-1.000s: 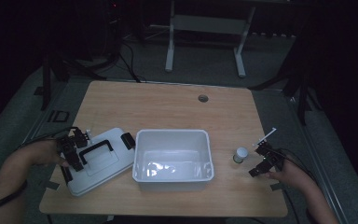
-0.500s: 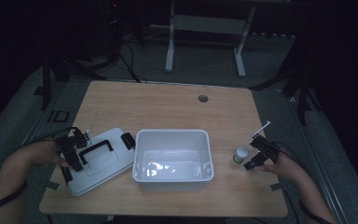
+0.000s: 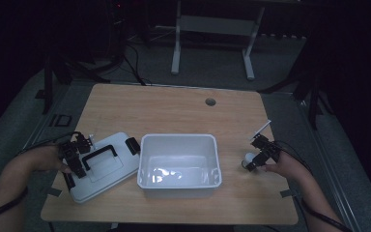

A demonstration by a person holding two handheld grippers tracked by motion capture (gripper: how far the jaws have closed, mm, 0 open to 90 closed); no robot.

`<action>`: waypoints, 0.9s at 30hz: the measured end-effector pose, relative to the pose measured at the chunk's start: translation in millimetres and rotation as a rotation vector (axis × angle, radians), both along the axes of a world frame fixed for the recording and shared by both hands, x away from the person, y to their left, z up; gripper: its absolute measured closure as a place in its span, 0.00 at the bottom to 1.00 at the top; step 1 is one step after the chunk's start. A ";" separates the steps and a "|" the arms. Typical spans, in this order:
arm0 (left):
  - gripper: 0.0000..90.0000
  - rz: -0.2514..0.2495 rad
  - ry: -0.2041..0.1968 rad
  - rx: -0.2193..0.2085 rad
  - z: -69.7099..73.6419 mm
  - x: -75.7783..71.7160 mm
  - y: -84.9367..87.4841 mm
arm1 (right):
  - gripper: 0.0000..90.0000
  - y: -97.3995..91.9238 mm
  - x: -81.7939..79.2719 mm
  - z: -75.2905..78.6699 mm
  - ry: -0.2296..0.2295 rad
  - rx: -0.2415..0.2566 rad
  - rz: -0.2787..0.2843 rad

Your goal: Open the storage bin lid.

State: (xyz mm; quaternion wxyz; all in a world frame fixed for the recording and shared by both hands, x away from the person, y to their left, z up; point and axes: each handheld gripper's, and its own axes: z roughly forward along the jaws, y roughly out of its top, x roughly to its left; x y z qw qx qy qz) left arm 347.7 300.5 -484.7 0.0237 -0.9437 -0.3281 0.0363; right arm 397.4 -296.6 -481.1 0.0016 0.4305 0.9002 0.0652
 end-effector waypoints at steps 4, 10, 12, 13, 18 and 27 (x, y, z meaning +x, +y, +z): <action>0.43 0.002 0.002 -0.001 -0.6 0.0 -0.4 | 0.16 5.5 4.8 -0.7 0.006 -0.003 0.006; 0.43 -0.001 0.006 0.006 -1.8 0.1 0.0 | 0.18 14.2 10.5 -5.3 0.018 -0.019 0.012; 0.43 0.000 0.005 0.005 -1.8 0.0 0.6 | 0.18 16.0 12.5 -7.3 0.023 -0.022 0.011; 0.43 -0.003 0.005 0.006 -1.8 -0.2 0.7 | 0.20 16.5 13.9 -8.5 0.025 -0.027 0.015; 0.43 -0.003 0.004 0.008 -1.9 -0.4 1.4 | 0.25 17.6 17.9 -12.1 0.026 -0.047 0.015; 0.43 -0.008 0.013 0.010 -3.3 0.2 -0.2 | 0.47 19.9 21.2 -16.1 0.046 -0.073 0.020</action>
